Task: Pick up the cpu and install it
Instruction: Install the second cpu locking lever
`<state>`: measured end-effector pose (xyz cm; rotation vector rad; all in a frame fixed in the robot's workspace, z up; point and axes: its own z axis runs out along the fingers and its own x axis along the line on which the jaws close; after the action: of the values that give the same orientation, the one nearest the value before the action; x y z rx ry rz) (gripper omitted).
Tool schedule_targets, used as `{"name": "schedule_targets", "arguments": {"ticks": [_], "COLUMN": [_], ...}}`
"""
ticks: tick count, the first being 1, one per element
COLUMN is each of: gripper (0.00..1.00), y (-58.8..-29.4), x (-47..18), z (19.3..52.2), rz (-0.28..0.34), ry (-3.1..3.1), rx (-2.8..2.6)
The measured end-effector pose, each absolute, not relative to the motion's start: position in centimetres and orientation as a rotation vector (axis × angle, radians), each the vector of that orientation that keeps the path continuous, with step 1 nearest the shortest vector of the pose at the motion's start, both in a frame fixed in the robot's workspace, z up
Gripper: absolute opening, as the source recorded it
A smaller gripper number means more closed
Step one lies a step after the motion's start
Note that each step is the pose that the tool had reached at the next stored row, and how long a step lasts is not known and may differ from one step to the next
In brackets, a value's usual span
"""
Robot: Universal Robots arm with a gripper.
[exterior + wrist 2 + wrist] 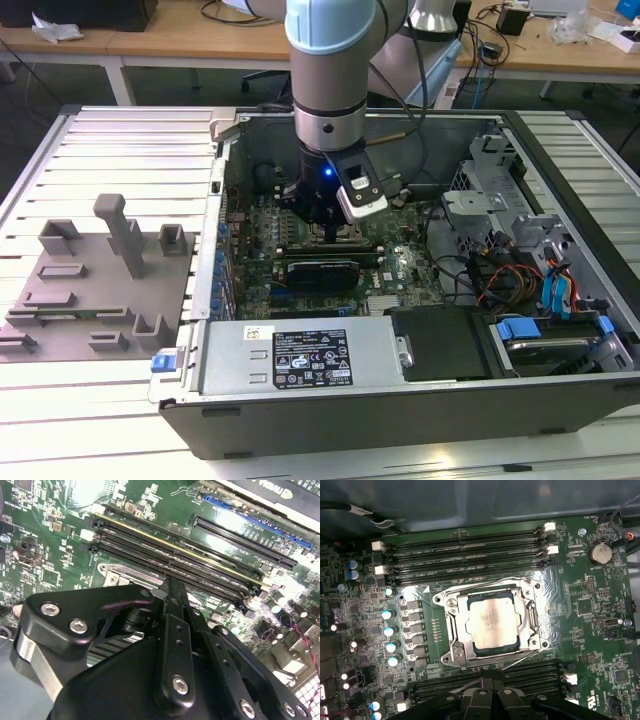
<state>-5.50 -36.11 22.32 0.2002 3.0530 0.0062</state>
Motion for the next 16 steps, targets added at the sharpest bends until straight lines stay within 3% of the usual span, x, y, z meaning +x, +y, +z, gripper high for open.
{"name": "schedule_targets", "arguments": {"ticks": [16], "gripper": [0.11], "y": [-36.16], "x": [-6.06], "z": [21.95], "rz": [0.014], "ry": [3.088], "rx": [0.147]}}
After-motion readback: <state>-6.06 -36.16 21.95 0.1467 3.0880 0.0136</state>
